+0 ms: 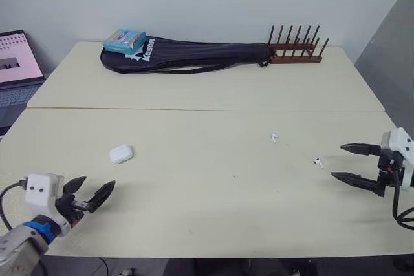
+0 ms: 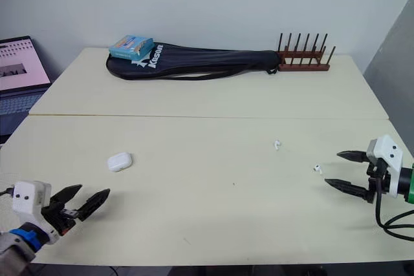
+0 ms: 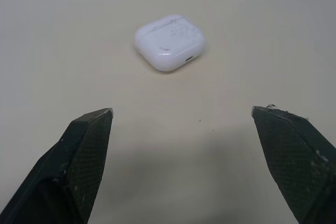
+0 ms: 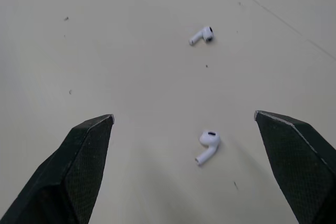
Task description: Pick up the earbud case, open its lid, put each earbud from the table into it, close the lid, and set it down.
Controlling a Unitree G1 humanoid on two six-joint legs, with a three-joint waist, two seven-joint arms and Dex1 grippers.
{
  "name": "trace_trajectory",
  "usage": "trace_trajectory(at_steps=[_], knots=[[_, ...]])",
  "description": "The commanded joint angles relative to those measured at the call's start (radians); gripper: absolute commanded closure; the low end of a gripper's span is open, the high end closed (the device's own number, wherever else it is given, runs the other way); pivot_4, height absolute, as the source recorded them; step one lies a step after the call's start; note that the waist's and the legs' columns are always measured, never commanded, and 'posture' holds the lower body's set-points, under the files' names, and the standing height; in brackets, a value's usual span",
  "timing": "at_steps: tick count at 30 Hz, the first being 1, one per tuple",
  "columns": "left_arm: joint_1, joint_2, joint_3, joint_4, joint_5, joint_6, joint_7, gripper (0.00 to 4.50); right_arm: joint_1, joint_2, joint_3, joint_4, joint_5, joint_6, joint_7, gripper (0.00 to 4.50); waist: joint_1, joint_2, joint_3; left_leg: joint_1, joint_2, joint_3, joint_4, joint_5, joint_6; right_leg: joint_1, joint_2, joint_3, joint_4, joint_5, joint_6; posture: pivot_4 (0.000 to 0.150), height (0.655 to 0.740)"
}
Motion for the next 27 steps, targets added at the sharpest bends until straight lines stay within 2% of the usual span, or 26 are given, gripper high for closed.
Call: trace_trajectory(at_steps=[1, 7, 14, 27], knots=[[0.0, -0.083, -0.024, -0.098, -0.003, 0.001, 0.123, 0.04, -0.038, -0.002, 0.003, -0.07, 0.04, 0.025, -0.009, 0.0, 0.001, 0.0, 0.0, 0.0, 0.0, 0.0, 0.0, 0.0, 0.0, 0.0, 0.0, 0.0, 0.0, 0.0, 0.0, 0.15, 0.7274], [0.011, -0.229, -0.116, -0.21, 0.074, -0.043, 0.287, 0.04, -0.102, -0.004, 0.048, -0.09, 0.058, 0.052, -0.001, 0.0, 0.007, -0.001, 0.0, 0.0, -0.001, -0.001, 0.003, 0.0, 0.0, 0.002, 0.0, 0.0, 0.0, 0.0, 0.0, 0.15, 0.7274], [-0.011, -0.327, -0.189, -0.227, 0.13, -0.028, 0.431, 0.04, -0.173, -0.005, 0.099, -0.096, 0.071, 0.065, 0.013, 0.0, 0.01, -0.001, 0.0, 0.0, -0.001, -0.001, 0.006, 0.0, 0.0, 0.003, 0.0, 0.0, 0.0, 0.0, 0.0, 0.15, 0.7274], [-0.089, -0.315, -0.219, -0.129, 0.156, 0.005, 0.482, 0.04, -0.208, -0.003, 0.132, -0.115, 0.085, 0.079, 0.017, 0.0, 0.013, -0.001, 0.0, -0.001, -0.001, -0.002, 0.008, 0.0, 0.0, 0.003, 0.0, -0.001, 0.0, 0.0, 0.0, 0.15, 0.7274]])
